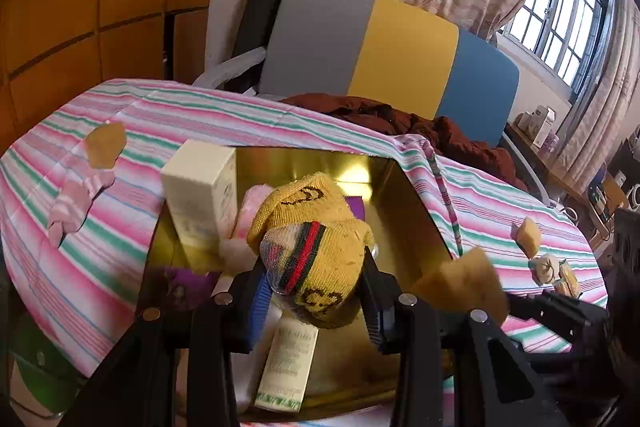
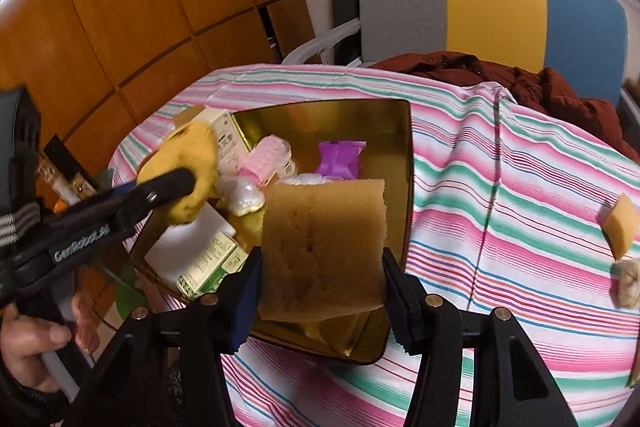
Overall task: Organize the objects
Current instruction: 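Carry the yellow sock with the left gripper while the right carries the sponge over the tray, then open the right gripper to drop the sponge while the left drops the sock into the tray, then withdraw both grippers from the gold tray toward the remaining loose items, then grasp the plain cracker pack with the right gripper while the left grasps the small yellow sponge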
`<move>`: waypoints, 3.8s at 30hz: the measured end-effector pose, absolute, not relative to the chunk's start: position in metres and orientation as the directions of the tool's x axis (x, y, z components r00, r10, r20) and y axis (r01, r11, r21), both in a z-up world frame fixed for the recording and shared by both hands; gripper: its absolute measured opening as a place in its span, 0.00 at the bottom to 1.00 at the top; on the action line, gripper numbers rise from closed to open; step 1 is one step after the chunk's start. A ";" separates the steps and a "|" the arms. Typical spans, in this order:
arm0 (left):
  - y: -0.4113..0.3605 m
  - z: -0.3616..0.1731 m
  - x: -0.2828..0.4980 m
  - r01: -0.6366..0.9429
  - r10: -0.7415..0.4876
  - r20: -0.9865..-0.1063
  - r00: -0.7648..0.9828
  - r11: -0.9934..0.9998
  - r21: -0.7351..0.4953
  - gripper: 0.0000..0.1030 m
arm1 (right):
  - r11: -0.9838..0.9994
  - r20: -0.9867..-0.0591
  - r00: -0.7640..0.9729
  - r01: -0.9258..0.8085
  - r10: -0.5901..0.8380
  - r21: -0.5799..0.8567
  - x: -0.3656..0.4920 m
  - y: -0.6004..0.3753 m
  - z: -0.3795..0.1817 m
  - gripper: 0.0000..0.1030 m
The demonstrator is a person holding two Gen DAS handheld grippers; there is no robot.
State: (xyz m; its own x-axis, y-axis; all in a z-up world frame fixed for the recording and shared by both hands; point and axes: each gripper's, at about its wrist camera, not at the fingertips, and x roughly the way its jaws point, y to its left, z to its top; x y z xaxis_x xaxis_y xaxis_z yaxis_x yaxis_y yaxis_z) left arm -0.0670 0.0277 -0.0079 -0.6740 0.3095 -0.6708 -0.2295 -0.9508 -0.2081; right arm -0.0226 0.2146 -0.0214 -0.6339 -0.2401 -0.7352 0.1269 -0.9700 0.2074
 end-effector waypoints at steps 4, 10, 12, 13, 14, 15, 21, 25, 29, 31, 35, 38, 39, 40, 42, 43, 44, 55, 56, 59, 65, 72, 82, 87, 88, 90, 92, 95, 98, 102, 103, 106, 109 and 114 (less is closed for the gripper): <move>0.035 -0.012 -0.080 -0.227 0.304 -0.690 -0.657 -0.952 -0.203 0.40 | -0.970 -0.748 -0.618 0.138 -0.242 0.200 -0.024 0.212 -0.028 0.55; 0.041 -0.017 -0.089 -0.216 0.276 -0.708 -0.650 -0.961 -0.175 0.47 | -0.968 -0.767 -0.592 0.159 -0.249 0.192 -0.027 0.203 -0.037 0.71; 0.041 -0.018 -0.089 -0.208 0.265 -0.712 -0.651 -0.964 -0.168 0.48 | -0.967 -0.773 -0.581 0.168 -0.254 0.192 -0.027 0.199 -0.041 0.77; 0.040 -0.017 -0.088 -0.206 0.262 -0.710 -0.654 -0.964 -0.166 0.51 | -0.967 -0.776 -0.577 0.170 -0.253 0.189 -0.027 0.197 -0.042 0.77; 0.040 -0.017 -0.087 -0.204 0.255 -0.708 -0.658 -0.966 -0.158 0.51 | -0.967 -0.779 -0.575 0.173 -0.252 0.186 -0.027 0.196 -0.044 0.79; 0.041 -0.016 -0.086 -0.204 0.250 -0.707 -0.661 -0.967 -0.151 0.51 | -0.967 -0.780 -0.573 0.175 -0.253 0.185 -0.027 0.195 -0.044 0.82; 0.039 -0.010 -0.079 -0.204 0.245 -0.697 -0.674 -0.968 -0.143 0.54 | -0.966 -0.777 -0.575 0.174 -0.256 0.190 -0.024 0.194 -0.045 0.92; 0.039 -0.002 -0.071 -0.205 0.236 -0.682 -0.693 -0.970 -0.128 0.54 | -0.969 -0.767 -0.592 0.160 -0.247 0.188 -0.022 0.197 -0.040 0.92; 0.035 0.003 -0.065 -0.199 0.231 -0.673 -0.703 -0.972 -0.125 0.54 | -0.974 -0.754 -0.617 0.139 -0.225 0.177 -0.020 0.200 -0.034 0.95; 0.032 0.005 -0.062 -0.193 0.226 -0.671 -0.706 -0.973 -0.124 0.54 | -0.977 -0.745 -0.633 0.128 -0.211 0.168 -0.018 0.200 -0.030 0.95; 0.028 0.008 -0.053 -0.186 0.223 -0.665 -0.713 -0.974 -0.127 0.54 | -0.983 -0.733 -0.656 0.110 -0.182 0.146 -0.012 0.199 -0.023 0.96; 0.027 0.009 -0.047 -0.189 0.224 -0.665 -0.712 -0.974 -0.126 0.54 | -0.987 -0.720 -0.676 0.097 -0.157 0.125 -0.008 0.199 -0.018 0.98; 0.027 0.009 -0.045 -0.189 0.224 -0.665 -0.713 -0.974 -0.125 0.54 | -0.989 -0.714 -0.685 0.090 -0.147 0.117 -0.005 0.199 -0.015 0.98; 0.026 0.009 -0.043 -0.190 0.224 -0.665 -0.712 -0.974 -0.124 0.54 | -0.990 -0.710 -0.690 0.087 -0.142 0.113 -0.005 0.199 -0.014 0.98; 0.027 0.008 -0.040 -0.190 0.222 -0.668 -0.710 -0.974 -0.122 0.54 | -0.991 -0.702 -0.700 0.075 -0.128 0.106 -0.002 0.200 -0.011 0.99; 0.026 0.007 -0.039 -0.190 0.221 -0.669 -0.710 -0.974 -0.121 0.54 | -0.992 -0.699 -0.705 0.069 -0.121 0.102 -0.001 0.200 -0.010 0.99; 0.026 0.007 -0.037 -0.190 0.220 -0.670 -0.709 -0.975 -0.119 0.54 | -0.994 -0.696 -0.710 0.058 -0.107 0.093 0.000 0.201 -0.009 0.99; 0.035 0.005 -0.023 -0.218 0.219 -0.679 -0.700 -0.972 -0.088 0.54 | -0.999 -0.680 -0.733 -0.031 0.009 0.020 0.009 0.210 -0.002 0.99; 0.037 0.005 -0.022 -0.225 0.222 -0.678 -0.701 -0.971 -0.085 0.54 | -0.999 -0.681 -0.732 -0.037 0.013 0.020 0.009 0.212 -0.002 0.99; 0.043 0.007 -0.019 -0.242 0.227 -0.672 -0.705 -0.968 -0.072 0.54 | -0.998 -0.681 -0.732 -0.051 0.023 0.021 0.011 0.218 -0.001 0.99; 0.052 0.010 -0.016 -0.265 0.233 -0.671 -0.704 -0.963 -0.056 0.54 | -0.996 -0.682 -0.730 -0.086 0.044 0.028 0.016 0.231 -0.002 1.00; 0.063 0.011 -0.013 -0.294 0.241 -0.671 -0.701 -0.955 -0.036 0.54 | -0.990 -0.688 -0.721 -0.138 0.086 0.022 0.020 0.252 -0.003 1.00; 0.082 0.006 -0.013 -0.370 0.311 -0.688 -0.656 -0.927 -0.067 0.54 | -0.973 -0.719 -0.679 -0.229 0.147 0.018 0.026 0.294 -0.013 1.00; 0.100 0.007 -0.011 -0.430 0.362 -0.685 -0.632 -0.899 -0.078 0.54 | -0.956 -0.743 -0.645 -0.293 0.178 0.025 0.031 0.324 -0.019 1.00; 0.104 0.007 -0.010 -0.439 0.366 -0.685 -0.629 -0.895 -0.075 0.54 | -0.951 -0.748 -0.639 -0.306 0.180 0.033 0.032 0.330 -0.020 1.00; 0.115 0.008 -0.008 -0.467 0.384 -0.688 -0.616 -0.881 -0.073 0.54 | -0.938 -0.758 -0.625 -0.342 0.186 0.052 0.035 0.347 -0.021 1.00; 0.125 0.009 -0.007 -0.492 0.399 -0.687 -0.607 -0.868 -0.069 0.54 | -0.926 -0.767 -0.613 -0.373 0.191 0.067 0.038 0.362 -0.022 1.00; 0.138 0.009 -0.007 -0.523 0.425 -0.693 -0.582 -0.849 -0.081 0.54 | -0.902 -0.784 -0.595 -0.416 0.176 0.113 0.043 0.389 -0.022 1.00; 0.153 0.008 -0.007 -0.549 0.446 -0.701 -0.557 -0.831 -0.092 0.54 | -0.871 -0.794 -0.580 -0.471 0.183 0.144 0.051 0.420 -0.019 1.00; 0.175 0.009 -0.003 -0.599 0.472 -0.701 -0.535 -0.797 -0.079 0.54 | -0.797 -0.795 -0.560 -0.578 0.231 0.175 0.066 0.480 -0.013 1.00; 0.179 0.010 -0.002 -0.609 0.478 -0.700 -0.530 -0.789 -0.077 0.54 | -0.775 -0.794 -0.553 -0.607 0.252 0.177 0.071 0.495 -0.011 1.00; 0.199 0.008 -0.002 -0.644 0.494 -0.709 -0.504 -0.762 -0.073 0.54 | -0.694 -0.790 -0.523 -0.697 0.320 0.180 0.088 0.540 -0.012 1.00; 0.218 0.004 -0.002 -0.674 0.502 -0.720 -0.479 -0.736 -0.064 0.54 | -0.587 -0.798 -0.499 -0.774 0.338 0.235 0.111 0.580 -0.023 1.00; 0.254 -0.007 -0.006 -0.717 0.505 -0.752 -0.423 -0.694 -0.063 0.54 | -0.466 -0.812 -0.508 -0.814 0.286 0.346 0.133 0.613 -0.041 1.00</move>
